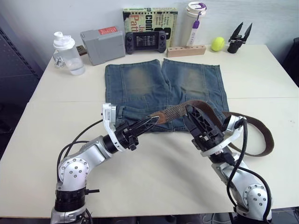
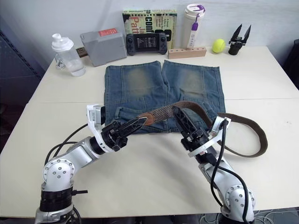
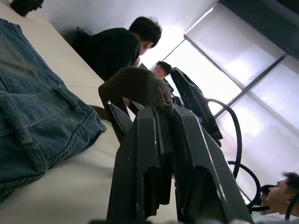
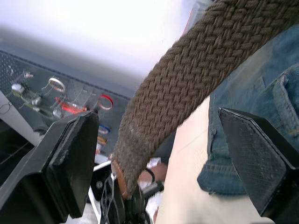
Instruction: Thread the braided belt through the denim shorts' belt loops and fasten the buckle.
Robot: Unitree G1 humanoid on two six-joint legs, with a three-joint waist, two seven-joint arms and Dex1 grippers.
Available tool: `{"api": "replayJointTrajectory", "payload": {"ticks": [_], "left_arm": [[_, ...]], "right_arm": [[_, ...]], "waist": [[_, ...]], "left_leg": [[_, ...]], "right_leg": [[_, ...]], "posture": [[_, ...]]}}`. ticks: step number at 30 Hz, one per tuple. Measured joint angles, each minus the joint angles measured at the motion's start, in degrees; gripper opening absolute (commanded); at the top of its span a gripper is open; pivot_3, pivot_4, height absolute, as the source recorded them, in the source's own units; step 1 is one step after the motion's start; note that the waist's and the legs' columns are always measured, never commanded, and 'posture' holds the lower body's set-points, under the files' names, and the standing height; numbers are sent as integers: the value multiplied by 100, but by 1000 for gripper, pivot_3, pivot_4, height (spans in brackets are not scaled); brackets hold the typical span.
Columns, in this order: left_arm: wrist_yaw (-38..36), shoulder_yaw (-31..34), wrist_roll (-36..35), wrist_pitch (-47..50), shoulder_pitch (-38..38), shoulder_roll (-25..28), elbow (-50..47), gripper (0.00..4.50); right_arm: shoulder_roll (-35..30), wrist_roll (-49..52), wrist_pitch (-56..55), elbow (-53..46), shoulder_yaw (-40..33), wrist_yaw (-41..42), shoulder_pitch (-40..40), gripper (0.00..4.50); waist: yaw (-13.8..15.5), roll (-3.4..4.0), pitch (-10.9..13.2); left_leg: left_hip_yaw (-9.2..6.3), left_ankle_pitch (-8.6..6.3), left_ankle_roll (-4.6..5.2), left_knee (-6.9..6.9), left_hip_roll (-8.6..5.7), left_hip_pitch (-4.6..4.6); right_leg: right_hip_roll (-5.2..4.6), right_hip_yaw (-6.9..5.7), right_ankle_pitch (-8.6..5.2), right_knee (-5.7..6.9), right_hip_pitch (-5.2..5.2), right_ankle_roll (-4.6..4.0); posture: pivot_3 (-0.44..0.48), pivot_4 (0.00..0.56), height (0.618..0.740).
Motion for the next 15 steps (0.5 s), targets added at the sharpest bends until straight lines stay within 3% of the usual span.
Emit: {"api": "replayJointTrajectory", "payload": {"ticks": [1, 4, 11, 12, 15], "left_arm": [[0, 0, -10, 0, 0, 22, 0, 0], [-2, 0, -17, 0, 0, 95, 0, 0], [-7, -8, -18, -29, 0, 159, 0, 0], [-7, -12, -18, -32, 0, 165, 0, 0], [-7, -33, -13, -59, -1, 209, -1, 0]], "right_arm": [[18, -46, -10, 54, 0, -3, -35, 4390], [42, -106, -19, 88, 0, -2, -50, 3660], [133, -207, -77, 92, -12, 39, -82, 345], [134, -210, -79, 91, -13, 64, -82, 77], [133, -218, -82, 91, -20, 111, -82, 77]], "waist": [[1, 0, 0], [2, 0, 0], [1, 0, 0], [1, 0, 0], [0, 0, 0]], "left_leg": [[4, 0, 0, 0, 0, 0], [9, 0, 0, -1, 0, -1], [11, 0, 0, -2, 0, -1], [11, 0, 0, -2, 0, -1], [12, 0, 0, -2, 0, -1]], "right_leg": [[0, 0, 0, 0, -1, 0], [0, 1, 0, 0, -2, 0], [0, 2, 0, 0, -3, -1], [0, 3, 0, 0, -4, -1], [0, 3, 0, 0, -4, -1]], "posture": [[0, 150, 722], [0, 150, 722], [0, 150, 722], [0, 150, 722], [0, 150, 722]]}}
